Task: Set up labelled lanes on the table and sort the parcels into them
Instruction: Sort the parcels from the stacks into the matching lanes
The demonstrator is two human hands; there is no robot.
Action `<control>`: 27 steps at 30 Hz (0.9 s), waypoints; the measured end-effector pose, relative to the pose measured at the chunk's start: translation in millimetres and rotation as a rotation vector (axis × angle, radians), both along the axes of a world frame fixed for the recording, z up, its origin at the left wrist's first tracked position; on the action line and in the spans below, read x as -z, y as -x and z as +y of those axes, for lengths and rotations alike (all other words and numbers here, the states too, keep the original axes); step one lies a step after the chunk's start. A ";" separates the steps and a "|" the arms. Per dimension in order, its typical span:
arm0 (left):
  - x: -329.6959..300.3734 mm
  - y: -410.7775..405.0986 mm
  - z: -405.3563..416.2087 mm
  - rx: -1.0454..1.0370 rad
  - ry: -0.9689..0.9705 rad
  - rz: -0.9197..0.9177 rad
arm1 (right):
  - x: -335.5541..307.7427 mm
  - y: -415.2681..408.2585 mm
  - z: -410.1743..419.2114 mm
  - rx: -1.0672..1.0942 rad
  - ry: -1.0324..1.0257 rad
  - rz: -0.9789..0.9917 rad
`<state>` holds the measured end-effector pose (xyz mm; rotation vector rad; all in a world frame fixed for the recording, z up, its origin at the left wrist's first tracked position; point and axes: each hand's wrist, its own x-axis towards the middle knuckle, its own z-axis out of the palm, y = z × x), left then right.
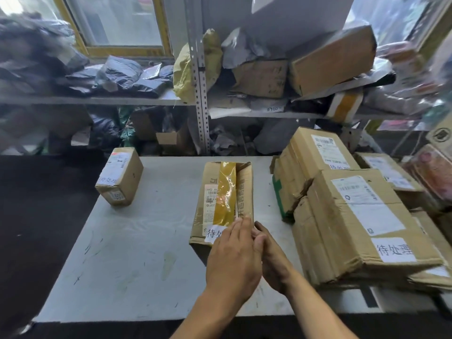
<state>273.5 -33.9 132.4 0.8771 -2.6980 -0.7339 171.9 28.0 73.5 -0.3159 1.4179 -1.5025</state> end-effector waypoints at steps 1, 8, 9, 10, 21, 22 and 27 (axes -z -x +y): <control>-3.5 -0.2 -3.3 0.022 0.004 0.046 | -1.0 0.3 0.6 0.008 0.000 -0.005; -28.0 -13.8 -60.6 -0.178 -0.016 0.549 | -39.9 15.3 -4.4 0.072 0.027 0.018; -30.1 -14.6 -71.6 -0.243 -0.085 0.563 | -48.2 19.0 -5.0 0.073 0.035 0.023; -31.8 -13.5 -81.1 -0.279 -0.200 0.553 | -56.7 22.8 -5.8 0.068 0.044 0.032; -66.5 28.1 -75.3 -0.249 -0.732 0.780 | -157.7 69.5 -4.1 -0.107 -0.049 0.321; -72.2 34.9 -72.9 -0.248 -0.719 0.783 | -164.6 76.9 -3.2 -0.103 -0.043 0.355; -107.7 83.3 -58.6 -0.238 -0.640 0.864 | -197.6 125.8 7.2 0.004 0.023 0.513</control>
